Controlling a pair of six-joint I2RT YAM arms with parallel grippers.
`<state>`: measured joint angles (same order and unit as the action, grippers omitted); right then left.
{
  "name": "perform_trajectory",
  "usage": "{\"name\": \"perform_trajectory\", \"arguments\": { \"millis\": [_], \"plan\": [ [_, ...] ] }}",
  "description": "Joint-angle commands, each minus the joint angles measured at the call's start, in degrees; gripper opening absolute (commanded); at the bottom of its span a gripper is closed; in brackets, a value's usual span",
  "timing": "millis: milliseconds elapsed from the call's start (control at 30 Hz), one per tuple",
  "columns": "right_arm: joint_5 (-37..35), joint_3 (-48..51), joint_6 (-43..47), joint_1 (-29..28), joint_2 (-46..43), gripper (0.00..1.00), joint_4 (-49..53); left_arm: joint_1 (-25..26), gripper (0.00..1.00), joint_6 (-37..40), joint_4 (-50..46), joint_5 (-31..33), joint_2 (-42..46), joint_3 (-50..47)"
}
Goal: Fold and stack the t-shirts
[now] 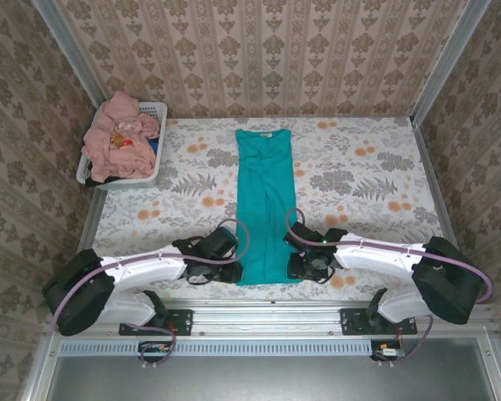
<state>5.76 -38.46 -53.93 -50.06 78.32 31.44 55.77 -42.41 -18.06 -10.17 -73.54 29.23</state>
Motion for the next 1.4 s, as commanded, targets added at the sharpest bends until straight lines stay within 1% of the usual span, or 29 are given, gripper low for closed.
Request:
{"name": "perform_trajectory", "arguments": {
  "millis": [0,67,133,200,267,400,433,467,567,667,733,867,900,1000,1067,1100,1167,1200,1267,1367],
  "plan": [
    [-2.31,-2.27,1.07,-0.21,-0.24,0.31,1.71,1.08,0.25,1.15,6.6,-4.31,-3.13,0.3],
    [-3.16,-3.41,1.81,-0.21,-0.31,0.26,3.3,1.05,0.17,1.13,6.3,-4.71,-2.28,0.21],
    [-3.61,-3.8,1.99,-0.12,-1.25,0.21,3.83,1.0,0.13,1.36,5.98,-5.12,-1.19,0.2],
    [-4.04,-3.77,2.0,-0.06,-2.53,0.17,3.96,0.83,0.04,1.41,5.89,-5.03,0.25,0.12],
    [-4.29,-4.12,2.24,0.0,-3.75,0.14,4.53,0.43,0.0,1.46,5.89,-5.09,1.88,0.12],
    [-5.88,-4.7,3.0,0.38,-6.26,0.13,5.91,-1.61,0.0,1.43,5.29,-4.93,5.73,0.03],
    [-6.16,-4.53,2.84,0.51,-6.73,0.13,5.96,-1.72,0.07,1.35,4.62,-4.33,6.69,0.03],
    [-6.12,-4.14,2.78,0.64,-6.89,0.13,5.64,-1.58,0.17,1.25,4.03,-3.71,7.36,-0.09],
    [-5.25,-3.04,2.51,0.59,-6.29,0.13,4.11,-0.84,0.31,0.9,2.23,-2.15,6.91,-0.58],
    [-4.6,-2.43,2.04,0.64,-5.81,0.13,2.92,0.41,0.41,0.58,1.11,-1.48,4.08,-0.28],
    [-4.26,-2.0,1.86,0.59,-5.95,0.13,2.16,1.51,0.47,0.49,1.49,-1.25,2.12,0.27],
    [-4.8,-1.63,1.73,0.62,-6.16,0.13,2.27,3.74,0.49,1.42,3.7,-3.08,-2.05,1.46],
    [-5.01,-1.62,1.77,0.62,-6.08,0.13,2.22,4.19,0.49,1.72,2.61,-2.83,-2.7,1.97],
    [-4.87,-2.0,2.14,0.89,-5.28,0.13,1.96,5.35,0.49,2.07,-4.3,0.9,-4.59,3.86],
    [-4.81,-2.77,2.51,0.99,-4.35,0.12,2.13,5.56,0.44,2.07,-4.86,1.28,-5.99,3.9],
    [-4.83,-3.01,2.78,0.99,-4.05,0.12,2.2,5.86,0.4,2.05,-4.82,1.34,-6.69,4.13],
    [-4.98,-3.55,3.04,0.98,-3.63,0.12,2.48,6.44,0.25,2.24,-5.31,1.4,-8.2,5.19],
    [-5.06,-3.55,3.13,0.96,-3.68,0.12,2.58,6.62,0.21,2.4,-5.6,1.39,-8.5,5.72],
    [-5.45,-3.57,3.14,0.98,-3.97,0.12,2.93,6.81,0.19,2.88,-5.75,1.24,-8.1,6.5],
    [-5.76,-3.64,3.52,1.34,-4.53,0.12,3.55,6.73,0.11,3.88,-7.07,1.73,-6.14,7.64]
  ]
}}
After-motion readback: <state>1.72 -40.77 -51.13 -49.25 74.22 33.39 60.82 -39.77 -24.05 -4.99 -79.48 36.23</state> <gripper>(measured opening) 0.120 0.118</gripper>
